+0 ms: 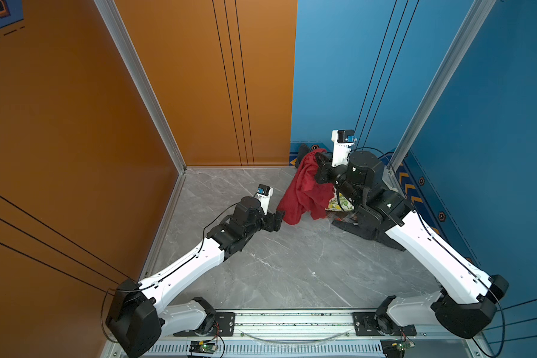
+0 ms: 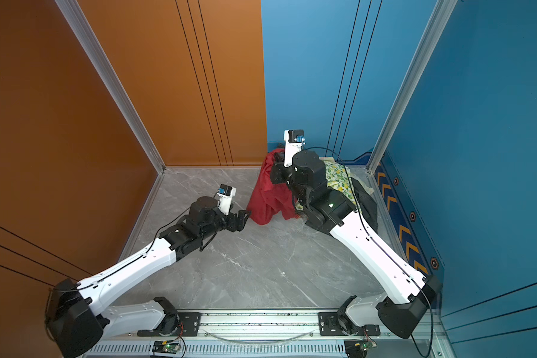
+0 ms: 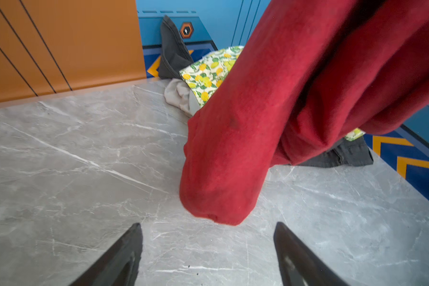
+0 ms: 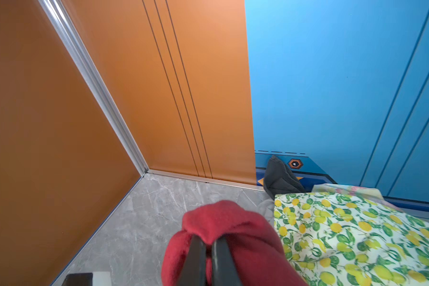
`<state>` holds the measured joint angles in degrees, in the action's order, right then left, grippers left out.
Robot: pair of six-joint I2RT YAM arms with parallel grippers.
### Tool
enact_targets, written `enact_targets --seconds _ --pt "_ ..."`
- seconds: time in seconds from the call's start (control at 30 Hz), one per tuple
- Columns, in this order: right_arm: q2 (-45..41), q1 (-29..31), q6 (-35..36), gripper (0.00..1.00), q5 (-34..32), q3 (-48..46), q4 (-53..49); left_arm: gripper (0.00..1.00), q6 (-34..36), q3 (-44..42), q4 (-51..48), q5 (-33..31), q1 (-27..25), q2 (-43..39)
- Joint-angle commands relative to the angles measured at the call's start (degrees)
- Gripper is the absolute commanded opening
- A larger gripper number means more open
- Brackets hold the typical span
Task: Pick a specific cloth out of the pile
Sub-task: 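Grasp the dark red cloth with the right gripper and pull it out, then lift the red cloth toward the left gripper while the left gripper grasps it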
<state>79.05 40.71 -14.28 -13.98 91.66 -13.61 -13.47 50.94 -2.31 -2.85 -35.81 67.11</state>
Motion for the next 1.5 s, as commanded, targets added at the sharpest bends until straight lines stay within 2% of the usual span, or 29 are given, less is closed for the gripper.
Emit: enact_targets --seconds 0.0,0.1,0.13,0.37,0.57,0.73,0.77,0.83,0.9,0.93,0.97,1.0,1.3,1.33,1.47 --pt "2.3 1.8 1.5 0.00 2.8 2.4 8.3 0.84 2.2 -1.9 5.3 -1.8 0.9 -4.4" --pt "5.1 3.2 1.6 0.00 3.0 3.6 9.3 0.85 3.5 -3.6 8.0 -2.4 1.1 -7.3" --pt "5.8 3.7 1.5 0.00 3.0 3.9 9.6 0.90 3.5 -3.9 8.8 -2.6 1.2 -7.9" --pt "7.2 5.5 0.7 0.00 4.6 3.7 11.6 0.94 3.9 -2.4 11.1 -2.8 0.5 -7.8" --pt "4.8 5.9 -1.4 0.00 6.6 1.8 12.5 0.96 5.9 -0.9 19.1 -2.7 1.0 -2.7" --pt "1.8 6.0 -3.6 0.00 7.4 -1.7 13.4 0.92 7.4 2.8 27.7 -1.1 0.8 3.0" --pt "1.3 5.9 -4.0 0.00 7.5 -2.1 13.4 0.89 7.5 3.8 28.5 -1.1 0.9 4.3" --pt "0.1 5.9 -4.7 0.00 7.9 -2.9 13.3 0.59 8.3 6.1 30.4 0.3 1.8 6.9" --pt "-1.0 5.9 -5.0 0.00 8.1 -4.0 13.2 0.35 8.3 7.7 32.6 2.6 2.3 8.6" --pt "-1.5 5.9 -5.1 0.00 8.1 -4.6 13.2 0.17 8.0 7.7 33.3 3.3 2.5 9.2" --pt "-2.0 5.9 -5.2 0.00 7.9 -5.2 13.2 0.07 7.5 9.8 33.9 3.8 2.6 9.6" --pt "-2.4 5.8 -5.4 0.00 7.7 -5.6 13.2 0.01 7.0 10.4 34.5 4.6 2.8 10.0" --pt "-4.6 4.7 -4.0 0.00 5.7 -10.0 11.9 0.00 6.7 14.4 30.0 6.1 4.4 8.6" --pt "-4.9 4.6 -3.9 0.03 5.7 -10.8 12.3 0.00 6.6 14.8 28.9 6.5 4.7 8.5" --pt "-6.4 4.2 -2.9 0.34 6.0 -14.7 14.3 0.00 6.5 16.5 25.2 7.8 6.4 7.6"
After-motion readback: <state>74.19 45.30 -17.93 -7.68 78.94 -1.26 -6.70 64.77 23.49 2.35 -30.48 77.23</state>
